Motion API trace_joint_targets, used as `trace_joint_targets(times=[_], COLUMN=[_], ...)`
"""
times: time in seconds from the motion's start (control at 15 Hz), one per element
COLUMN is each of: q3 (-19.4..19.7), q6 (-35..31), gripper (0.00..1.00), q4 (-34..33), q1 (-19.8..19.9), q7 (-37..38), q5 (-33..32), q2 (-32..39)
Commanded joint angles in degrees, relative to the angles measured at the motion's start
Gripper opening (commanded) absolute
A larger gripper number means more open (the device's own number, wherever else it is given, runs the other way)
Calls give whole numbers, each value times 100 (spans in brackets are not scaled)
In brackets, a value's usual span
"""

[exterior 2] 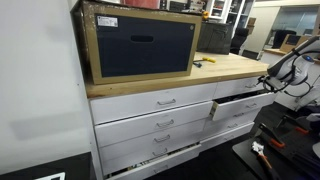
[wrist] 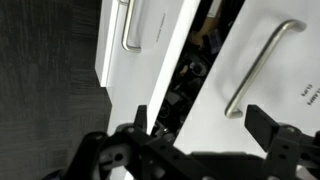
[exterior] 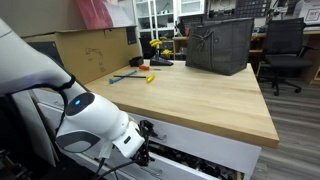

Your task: Open the right top second drawer

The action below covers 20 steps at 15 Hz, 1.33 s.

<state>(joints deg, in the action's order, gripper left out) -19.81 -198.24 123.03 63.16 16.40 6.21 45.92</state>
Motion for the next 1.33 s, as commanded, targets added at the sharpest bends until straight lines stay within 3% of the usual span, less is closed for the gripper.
trace_joint_targets(times=[0.0,0.2,0.4,0.6,0.8,1.0,1.27], q3=[1047,1675,2102,2342,2163,1572,627], q6=[268,495,884,1435,1660,1447,1261], gripper=[100,100,100,100,100,100,100], q4=[27,-327,-659,-1019,-1340,-1479,-1275], q1=[-1355,-2201,-2771,-3013,-2795,-2183,-996], q7=[479,799,1004,1047,913,494,-325], q5=[1067,1702,2011,2133,2086,1895,1475], q2=[-220,25,200,457,637,749,669])
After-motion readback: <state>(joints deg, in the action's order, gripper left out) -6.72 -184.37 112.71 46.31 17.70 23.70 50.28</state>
